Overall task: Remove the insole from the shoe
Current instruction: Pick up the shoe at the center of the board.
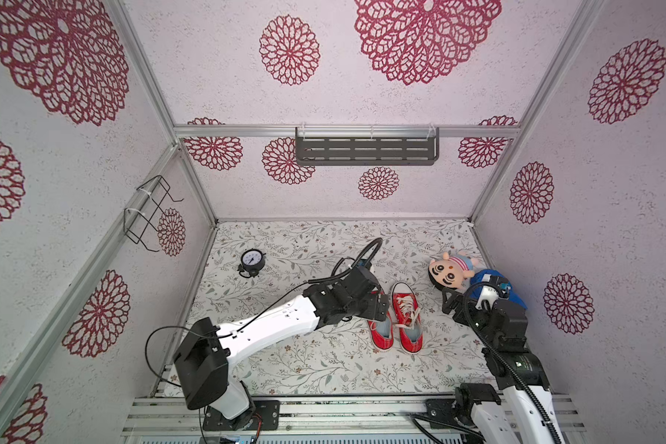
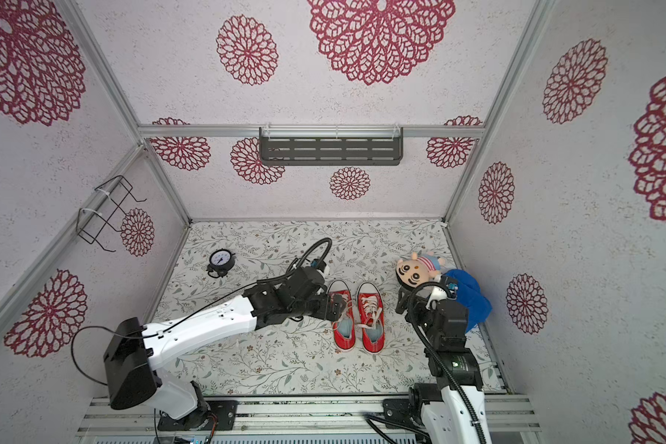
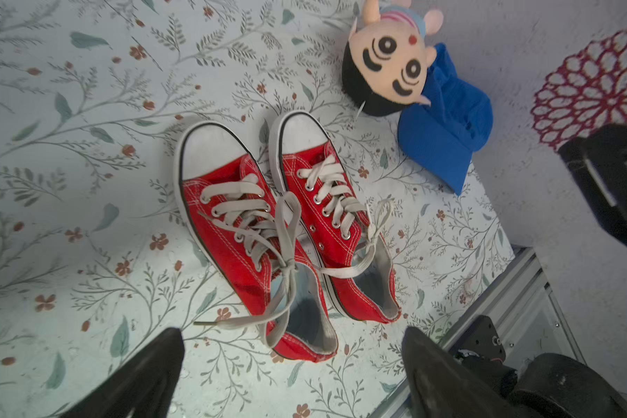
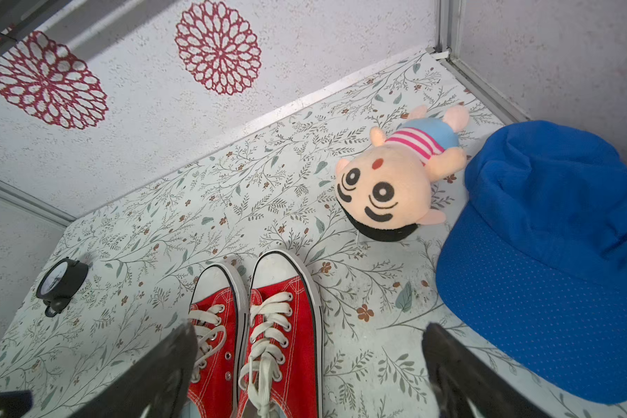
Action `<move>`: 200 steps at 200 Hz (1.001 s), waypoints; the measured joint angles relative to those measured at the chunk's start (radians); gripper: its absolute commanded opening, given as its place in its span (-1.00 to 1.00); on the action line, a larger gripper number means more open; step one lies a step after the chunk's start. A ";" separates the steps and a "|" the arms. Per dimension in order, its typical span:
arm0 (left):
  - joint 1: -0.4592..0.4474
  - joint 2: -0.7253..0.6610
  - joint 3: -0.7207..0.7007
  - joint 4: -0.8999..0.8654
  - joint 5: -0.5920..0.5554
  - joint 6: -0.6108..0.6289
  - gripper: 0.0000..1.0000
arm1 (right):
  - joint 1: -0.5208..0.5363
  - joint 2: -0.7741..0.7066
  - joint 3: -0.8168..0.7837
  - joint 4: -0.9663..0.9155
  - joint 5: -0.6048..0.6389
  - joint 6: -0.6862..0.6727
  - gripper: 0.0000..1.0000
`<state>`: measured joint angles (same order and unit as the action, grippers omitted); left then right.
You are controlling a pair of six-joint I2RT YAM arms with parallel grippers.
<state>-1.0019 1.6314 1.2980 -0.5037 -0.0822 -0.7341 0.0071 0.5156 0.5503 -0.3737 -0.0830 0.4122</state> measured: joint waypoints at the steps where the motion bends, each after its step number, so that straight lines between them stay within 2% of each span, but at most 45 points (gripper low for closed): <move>1: -0.002 0.006 0.003 0.000 0.001 0.000 0.95 | 0.000 0.000 0.000 0.000 0.000 0.000 0.98; 69: -0.015 0.252 0.138 -0.055 -0.004 -0.005 1.00 | 0.000 0.000 -0.018 -0.005 0.010 0.009 0.98; 106: -0.014 0.385 0.272 -0.117 -0.043 -0.005 0.67 | 0.000 0.017 -0.040 -0.003 0.020 0.009 0.98; 132: -0.013 0.451 0.323 -0.163 -0.049 -0.005 0.28 | 0.000 0.029 -0.050 0.002 0.027 0.009 0.98; 182: -0.005 0.472 0.332 -0.204 -0.095 0.000 -0.91 | 0.000 0.031 -0.068 0.010 0.032 0.008 0.98; 188: -0.003 0.464 0.319 -0.194 -0.099 -0.003 -1.00 | 0.000 0.032 -0.070 0.010 0.033 0.008 0.98; 200: 0.000 0.438 0.280 -0.174 -0.105 -0.002 -1.00 | 0.000 0.035 -0.071 0.010 0.035 0.008 0.98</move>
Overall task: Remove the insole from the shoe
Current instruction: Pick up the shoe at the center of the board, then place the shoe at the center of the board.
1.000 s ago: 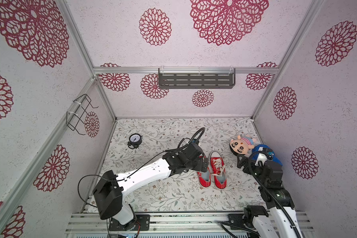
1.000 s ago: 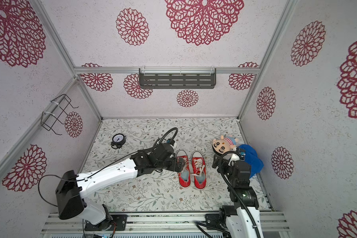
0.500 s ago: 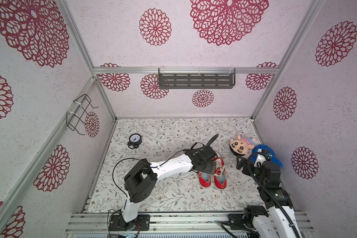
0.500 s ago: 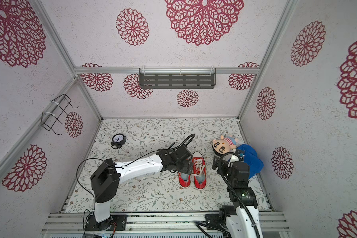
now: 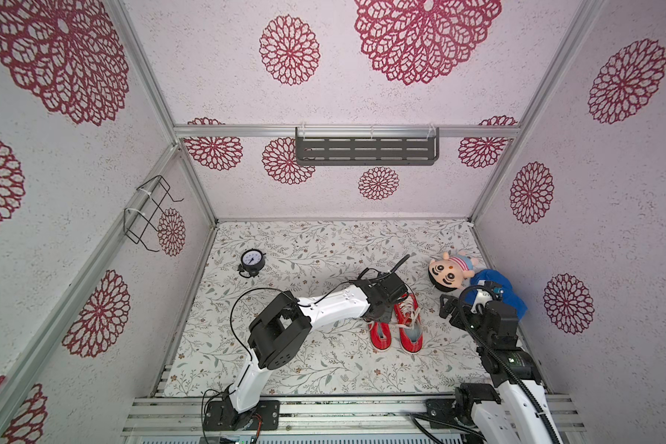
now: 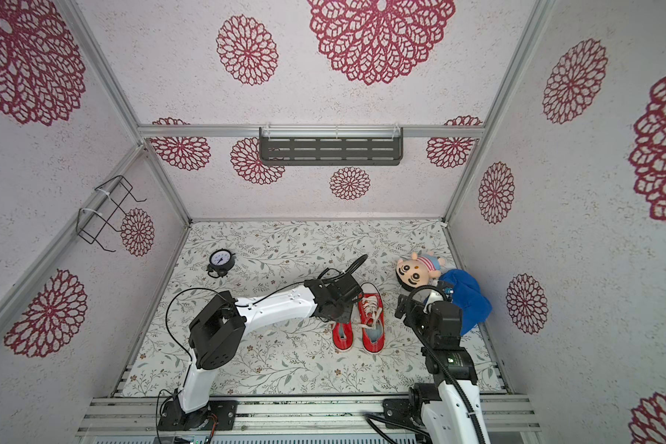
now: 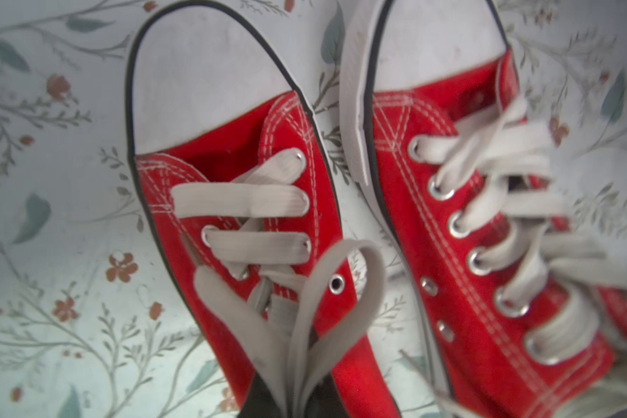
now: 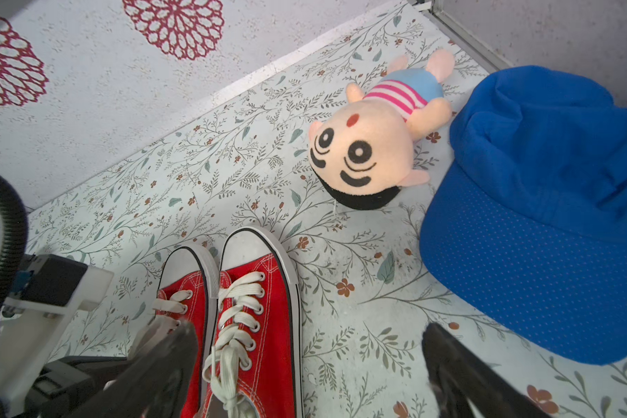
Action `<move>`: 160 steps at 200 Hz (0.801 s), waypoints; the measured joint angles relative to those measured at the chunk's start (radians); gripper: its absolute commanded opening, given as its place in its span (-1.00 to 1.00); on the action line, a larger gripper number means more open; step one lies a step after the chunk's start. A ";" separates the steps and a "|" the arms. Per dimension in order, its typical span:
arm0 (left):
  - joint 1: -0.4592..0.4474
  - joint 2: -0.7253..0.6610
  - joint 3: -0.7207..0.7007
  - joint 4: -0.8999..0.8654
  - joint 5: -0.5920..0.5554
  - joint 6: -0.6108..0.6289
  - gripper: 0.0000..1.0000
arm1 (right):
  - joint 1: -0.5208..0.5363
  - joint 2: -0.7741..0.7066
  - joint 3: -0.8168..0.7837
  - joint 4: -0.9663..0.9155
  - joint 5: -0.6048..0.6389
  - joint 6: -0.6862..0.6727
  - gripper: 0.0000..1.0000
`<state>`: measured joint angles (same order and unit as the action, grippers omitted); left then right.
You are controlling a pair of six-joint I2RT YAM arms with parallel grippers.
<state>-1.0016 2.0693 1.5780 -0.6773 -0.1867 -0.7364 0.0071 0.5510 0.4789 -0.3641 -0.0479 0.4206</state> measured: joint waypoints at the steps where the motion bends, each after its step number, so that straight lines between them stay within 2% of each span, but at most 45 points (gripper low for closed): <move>1: 0.001 -0.003 -0.005 0.004 0.000 0.003 -1.00 | 0.000 0.000 0.000 0.000 0.000 0.000 0.98; 42: 0.073 -0.206 -0.140 -0.005 -0.017 0.055 -1.00 | 0.000 0.014 0.000 0.010 -0.001 0.000 0.98; 96: 0.312 -0.493 -0.276 -0.006 -0.047 0.246 -1.00 | 0.000 0.060 0.000 0.057 -0.035 0.001 0.98; 126: 0.414 -0.491 -0.333 -0.009 -0.016 0.348 -1.00 | 0.000 0.087 0.000 0.077 -0.047 0.014 0.98; 160: 0.446 -0.402 -0.341 0.009 0.025 0.390 -1.00 | 0.000 0.099 -0.003 0.098 -0.066 0.043 0.98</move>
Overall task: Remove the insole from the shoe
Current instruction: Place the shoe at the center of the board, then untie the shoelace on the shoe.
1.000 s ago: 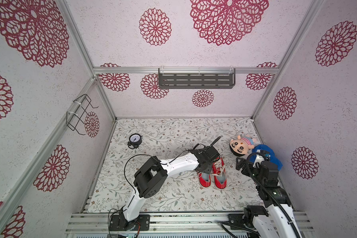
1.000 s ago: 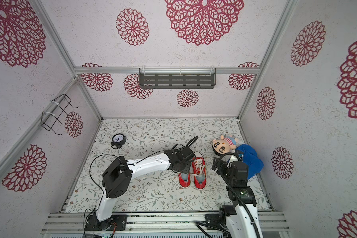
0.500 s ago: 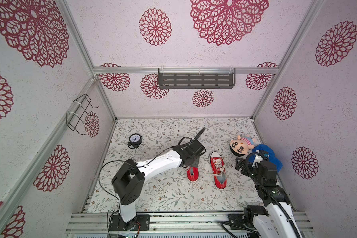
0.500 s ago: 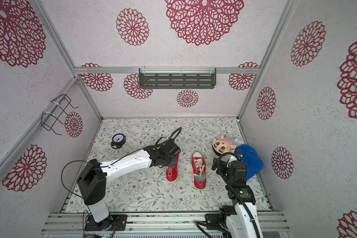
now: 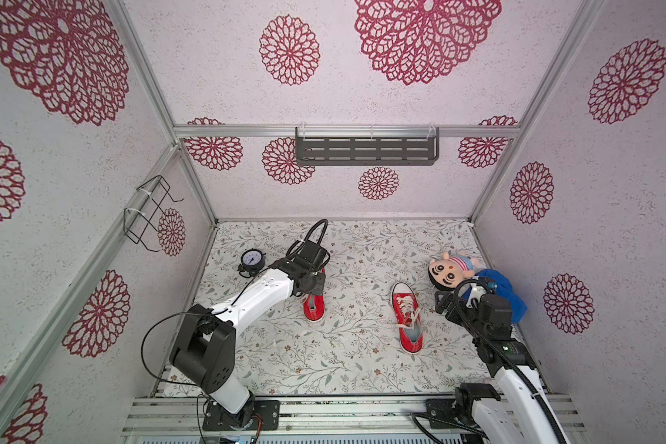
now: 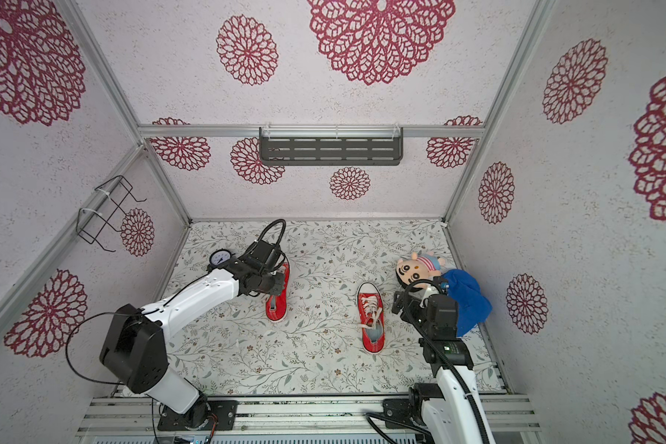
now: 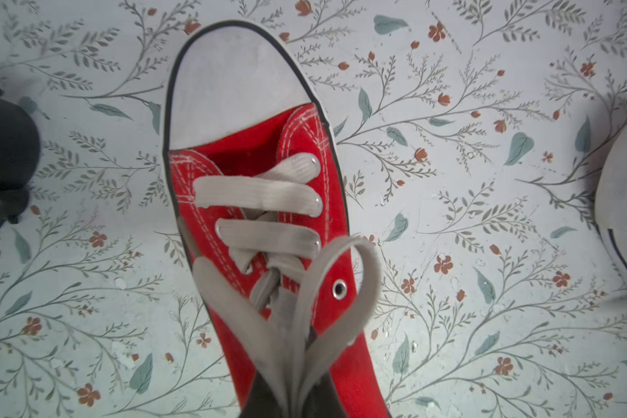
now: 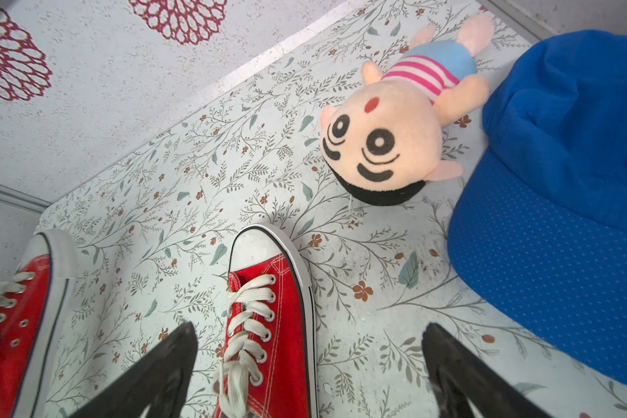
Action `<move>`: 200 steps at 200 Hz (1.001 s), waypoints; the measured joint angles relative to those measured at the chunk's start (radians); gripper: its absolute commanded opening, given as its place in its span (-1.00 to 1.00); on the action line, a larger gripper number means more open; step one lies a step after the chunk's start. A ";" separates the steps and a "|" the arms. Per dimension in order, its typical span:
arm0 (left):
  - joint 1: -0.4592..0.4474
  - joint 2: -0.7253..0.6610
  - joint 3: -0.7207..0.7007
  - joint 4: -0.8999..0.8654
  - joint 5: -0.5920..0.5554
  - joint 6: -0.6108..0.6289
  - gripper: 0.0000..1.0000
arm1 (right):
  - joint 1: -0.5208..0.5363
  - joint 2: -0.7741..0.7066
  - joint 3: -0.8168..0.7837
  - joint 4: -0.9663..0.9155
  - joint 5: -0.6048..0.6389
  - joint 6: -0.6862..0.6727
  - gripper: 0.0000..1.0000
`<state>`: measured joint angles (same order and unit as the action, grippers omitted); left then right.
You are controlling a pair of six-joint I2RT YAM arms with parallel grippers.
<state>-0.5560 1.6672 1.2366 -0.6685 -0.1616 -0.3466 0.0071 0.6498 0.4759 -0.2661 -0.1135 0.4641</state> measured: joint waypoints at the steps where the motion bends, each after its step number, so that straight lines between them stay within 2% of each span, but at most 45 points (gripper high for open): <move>1: 0.000 0.005 0.000 0.002 0.001 0.001 -1.00 | 0.000 0.000 0.000 0.000 0.000 0.001 0.98; 28: 0.000 0.103 0.000 0.046 0.037 -0.003 -1.00 | 0.000 -0.007 -0.008 0.004 -0.008 0.011 0.98; 59: 0.000 0.151 0.000 0.076 0.079 -0.020 -0.01 | 0.000 -0.010 -0.011 0.003 -0.015 0.011 0.98; 91: 0.000 0.105 0.009 0.095 0.090 -0.031 0.41 | 0.000 -0.004 -0.011 0.003 -0.019 0.008 0.98; 117: 0.001 -0.019 0.007 0.084 0.082 -0.020 0.67 | 0.000 0.011 -0.011 0.004 -0.026 0.008 0.98; 131: 0.003 -0.121 -0.001 0.087 0.077 -0.018 0.73 | 0.001 0.018 -0.011 0.008 -0.045 0.008 0.98; 161: 0.031 -0.332 -0.085 0.098 0.089 -0.031 0.72 | 0.024 0.041 -0.011 0.045 -0.103 0.007 0.98; 200: 0.056 -0.424 -0.282 0.100 0.111 -0.069 0.51 | 0.157 0.132 -0.008 0.137 -0.146 0.005 0.98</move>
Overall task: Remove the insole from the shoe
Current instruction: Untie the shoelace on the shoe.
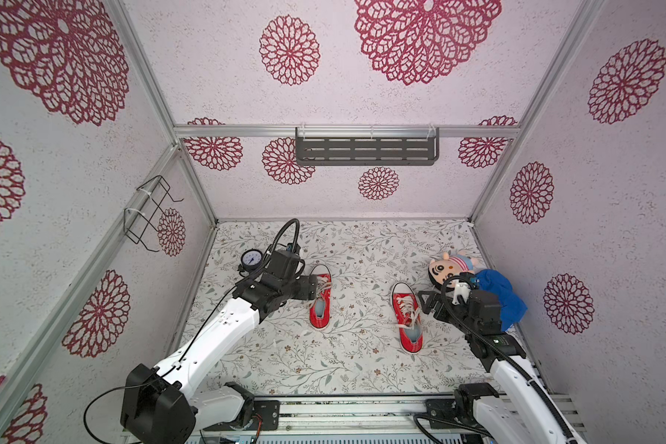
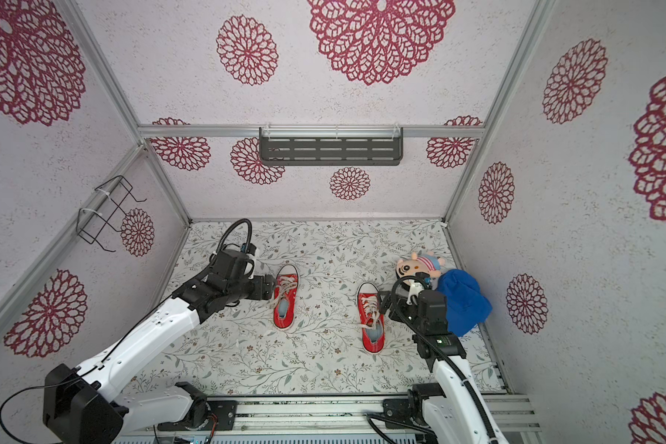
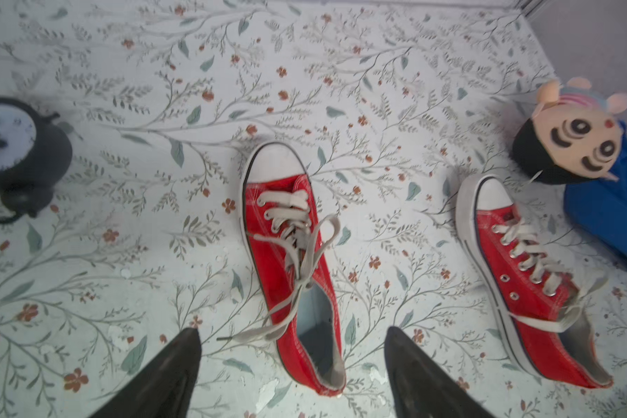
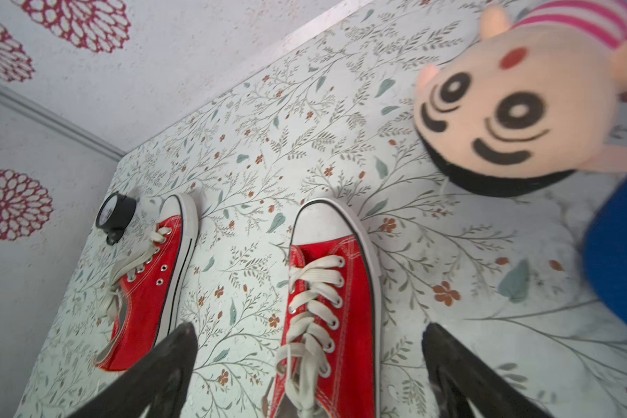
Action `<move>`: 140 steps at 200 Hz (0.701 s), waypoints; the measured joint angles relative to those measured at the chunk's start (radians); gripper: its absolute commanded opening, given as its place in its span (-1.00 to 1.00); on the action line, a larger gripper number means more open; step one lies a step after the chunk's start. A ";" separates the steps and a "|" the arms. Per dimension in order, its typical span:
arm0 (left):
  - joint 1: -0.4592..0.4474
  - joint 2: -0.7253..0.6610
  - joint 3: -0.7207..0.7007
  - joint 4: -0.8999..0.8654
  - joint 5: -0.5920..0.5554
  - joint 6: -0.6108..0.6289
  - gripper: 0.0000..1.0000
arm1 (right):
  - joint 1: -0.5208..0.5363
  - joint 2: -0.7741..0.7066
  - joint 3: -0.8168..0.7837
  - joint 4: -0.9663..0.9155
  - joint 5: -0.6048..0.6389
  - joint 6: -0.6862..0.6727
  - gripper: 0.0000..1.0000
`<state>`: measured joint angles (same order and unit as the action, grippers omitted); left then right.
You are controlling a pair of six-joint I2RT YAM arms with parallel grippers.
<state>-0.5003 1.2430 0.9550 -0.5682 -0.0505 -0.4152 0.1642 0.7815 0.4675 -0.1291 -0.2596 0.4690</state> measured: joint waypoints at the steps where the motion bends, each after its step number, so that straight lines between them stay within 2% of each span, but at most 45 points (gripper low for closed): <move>1: 0.000 0.000 -0.003 0.000 0.000 -0.001 0.50 | 0.007 0.006 0.000 0.003 0.001 -0.001 0.98; 37: 0.017 0.000 -0.121 -0.029 0.004 -0.014 0.16 | 0.161 0.185 0.049 0.090 -0.012 -0.006 0.98; 56: 0.034 0.004 -0.128 -0.039 -0.015 -0.008 0.10 | 0.208 0.282 0.094 0.132 -0.026 -0.009 0.98; 71: 0.039 0.016 -0.123 -0.043 -0.030 0.014 0.08 | 0.228 0.340 0.122 0.158 -0.036 -0.017 0.98; 103: 0.039 0.079 -0.119 -0.027 -0.002 0.101 -0.15 | 0.246 0.397 0.144 0.200 -0.051 -0.034 0.98; 140: 0.039 0.193 -0.078 -0.032 -0.003 0.206 -0.16 | 0.249 0.400 0.144 0.226 -0.051 -0.059 0.98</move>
<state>-0.4614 1.4364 0.8772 -0.5999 -0.0536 -0.2096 0.4137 1.1816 0.6117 0.0967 -0.3111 0.4103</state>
